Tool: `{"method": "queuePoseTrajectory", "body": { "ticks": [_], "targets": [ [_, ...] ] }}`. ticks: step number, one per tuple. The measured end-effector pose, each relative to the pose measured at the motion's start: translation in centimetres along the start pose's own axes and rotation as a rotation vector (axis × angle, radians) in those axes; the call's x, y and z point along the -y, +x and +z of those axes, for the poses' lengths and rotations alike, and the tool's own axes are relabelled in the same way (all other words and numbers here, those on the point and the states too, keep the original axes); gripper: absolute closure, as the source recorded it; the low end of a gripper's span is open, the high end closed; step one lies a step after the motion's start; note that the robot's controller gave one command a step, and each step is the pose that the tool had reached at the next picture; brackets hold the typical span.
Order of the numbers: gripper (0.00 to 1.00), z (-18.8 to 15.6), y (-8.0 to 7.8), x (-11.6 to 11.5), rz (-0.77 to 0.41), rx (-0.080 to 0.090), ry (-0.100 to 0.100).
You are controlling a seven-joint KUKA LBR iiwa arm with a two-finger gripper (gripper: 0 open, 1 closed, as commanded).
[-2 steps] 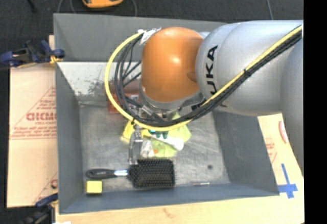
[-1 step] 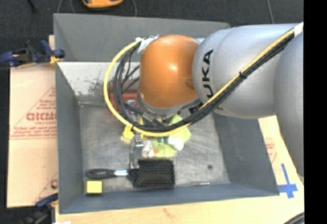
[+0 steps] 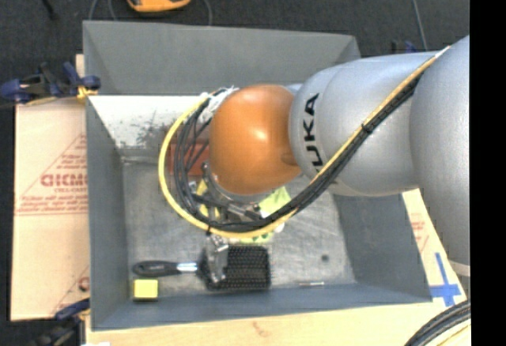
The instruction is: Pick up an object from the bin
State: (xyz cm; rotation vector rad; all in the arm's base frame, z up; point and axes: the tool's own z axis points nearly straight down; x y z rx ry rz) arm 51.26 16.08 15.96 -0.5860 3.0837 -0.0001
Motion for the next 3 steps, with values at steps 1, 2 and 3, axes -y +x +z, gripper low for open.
{"method": "queuePoseTrajectory", "body": {
  "ticks": [1, 2, 3],
  "targets": [
    [0.00, 1.7, 2.0, 2.0, -0.052, -0.001, -0.001],
    [1.00, 8.7, 1.6, 3.6, -0.249, -0.008, -0.003],
    [1.00, 8.7, 1.6, 3.6, -0.248, -0.008, -0.003]
  ]
}}
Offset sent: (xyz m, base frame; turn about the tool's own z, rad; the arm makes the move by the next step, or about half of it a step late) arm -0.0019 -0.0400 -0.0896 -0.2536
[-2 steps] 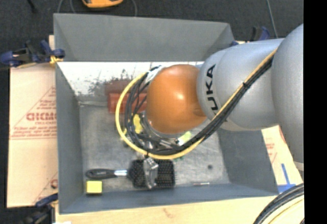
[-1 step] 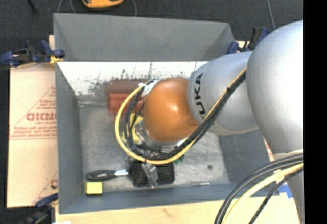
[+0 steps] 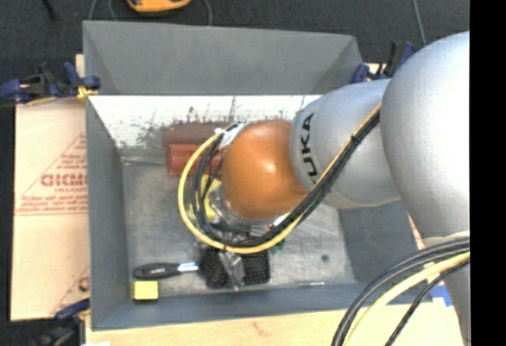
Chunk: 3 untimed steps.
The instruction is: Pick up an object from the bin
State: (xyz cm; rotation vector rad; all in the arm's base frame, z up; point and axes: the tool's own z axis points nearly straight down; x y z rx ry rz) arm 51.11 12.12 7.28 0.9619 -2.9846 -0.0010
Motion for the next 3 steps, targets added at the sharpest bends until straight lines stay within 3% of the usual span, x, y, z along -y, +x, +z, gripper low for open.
{"method": "queuePoseTrajectory", "body": {
  "ticks": [1, 2, 3],
  "targets": [
    [1.00, -4.0, 0.7, -0.6, 0.001, 0.000, -0.001],
    [1.00, -8.2, 0.6, 1.4, 0.019, 0.008, 0.002],
    [1.00, -12.7, 1.1, 1.3, 0.022, 0.003, 0.001]
  ]
}}
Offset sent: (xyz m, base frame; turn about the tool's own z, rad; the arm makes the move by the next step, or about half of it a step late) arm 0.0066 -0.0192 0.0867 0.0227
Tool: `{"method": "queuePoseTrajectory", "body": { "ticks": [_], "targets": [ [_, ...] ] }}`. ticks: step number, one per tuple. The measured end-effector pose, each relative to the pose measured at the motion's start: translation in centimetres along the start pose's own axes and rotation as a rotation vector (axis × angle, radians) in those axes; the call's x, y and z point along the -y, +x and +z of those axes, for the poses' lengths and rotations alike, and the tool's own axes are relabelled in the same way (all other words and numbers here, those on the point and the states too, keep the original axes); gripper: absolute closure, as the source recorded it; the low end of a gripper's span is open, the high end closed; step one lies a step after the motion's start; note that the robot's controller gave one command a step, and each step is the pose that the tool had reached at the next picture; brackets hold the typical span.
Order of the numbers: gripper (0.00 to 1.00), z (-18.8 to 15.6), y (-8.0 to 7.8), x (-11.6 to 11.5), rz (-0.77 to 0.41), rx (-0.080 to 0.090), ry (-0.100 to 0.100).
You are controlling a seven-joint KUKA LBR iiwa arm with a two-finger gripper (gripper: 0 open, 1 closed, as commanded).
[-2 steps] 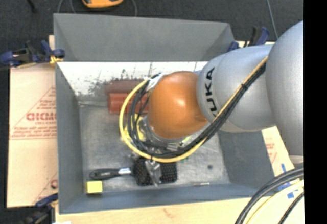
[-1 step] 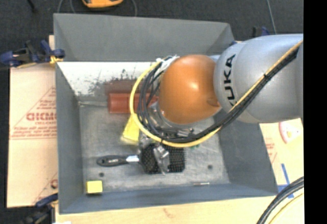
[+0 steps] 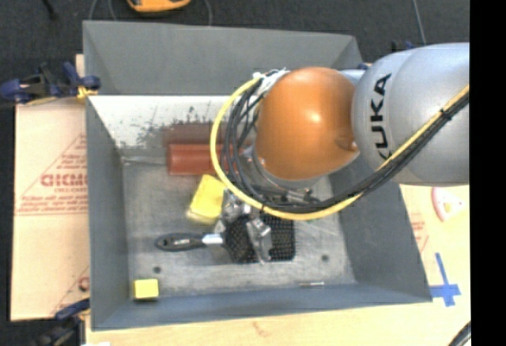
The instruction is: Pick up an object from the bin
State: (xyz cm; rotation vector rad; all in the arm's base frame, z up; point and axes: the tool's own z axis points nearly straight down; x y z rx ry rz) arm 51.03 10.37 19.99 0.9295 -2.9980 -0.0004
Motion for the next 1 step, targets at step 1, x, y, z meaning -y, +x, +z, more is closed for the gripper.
{"method": "queuePoseTrajectory", "body": {
  "ticks": [1],
  "targets": [
    [1.00, 1.31, 1.17, 1.87, 0.030, 0.018, 0.007]
  ]
}}
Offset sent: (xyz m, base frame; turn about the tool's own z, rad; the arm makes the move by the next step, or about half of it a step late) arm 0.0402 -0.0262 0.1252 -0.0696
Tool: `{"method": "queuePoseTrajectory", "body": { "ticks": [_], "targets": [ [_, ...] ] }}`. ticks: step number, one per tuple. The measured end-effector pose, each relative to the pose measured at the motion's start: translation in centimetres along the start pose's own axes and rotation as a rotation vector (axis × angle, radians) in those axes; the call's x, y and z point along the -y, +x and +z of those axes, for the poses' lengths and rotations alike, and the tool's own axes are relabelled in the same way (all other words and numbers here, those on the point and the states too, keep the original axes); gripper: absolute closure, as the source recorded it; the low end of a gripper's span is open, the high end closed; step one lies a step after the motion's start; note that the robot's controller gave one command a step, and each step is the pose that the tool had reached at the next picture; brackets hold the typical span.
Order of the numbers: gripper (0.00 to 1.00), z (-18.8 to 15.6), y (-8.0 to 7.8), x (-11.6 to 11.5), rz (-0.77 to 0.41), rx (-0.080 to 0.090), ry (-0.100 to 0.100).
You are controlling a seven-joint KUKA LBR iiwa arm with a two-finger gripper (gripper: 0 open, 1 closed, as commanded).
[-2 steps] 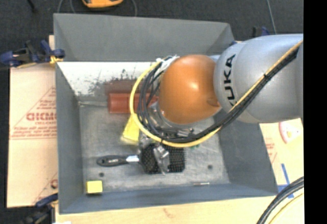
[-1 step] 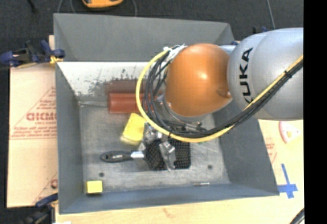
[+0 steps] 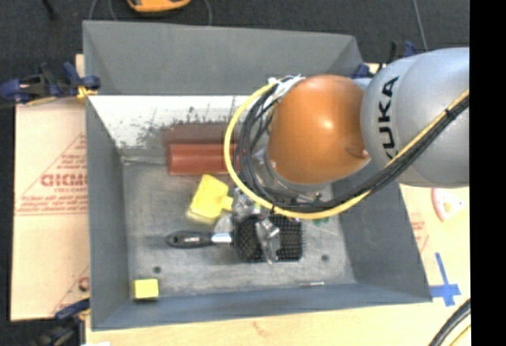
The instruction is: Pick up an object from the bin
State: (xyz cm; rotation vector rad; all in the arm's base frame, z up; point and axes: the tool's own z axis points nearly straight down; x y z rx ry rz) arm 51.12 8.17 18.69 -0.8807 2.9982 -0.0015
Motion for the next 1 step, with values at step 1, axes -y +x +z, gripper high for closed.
{"method": "queuePoseTrajectory", "body": {
  "ticks": [1],
  "targets": [
    [1.00, -2.07, -0.52, 1.10, -0.023, -0.022, -0.010]
  ]
}}
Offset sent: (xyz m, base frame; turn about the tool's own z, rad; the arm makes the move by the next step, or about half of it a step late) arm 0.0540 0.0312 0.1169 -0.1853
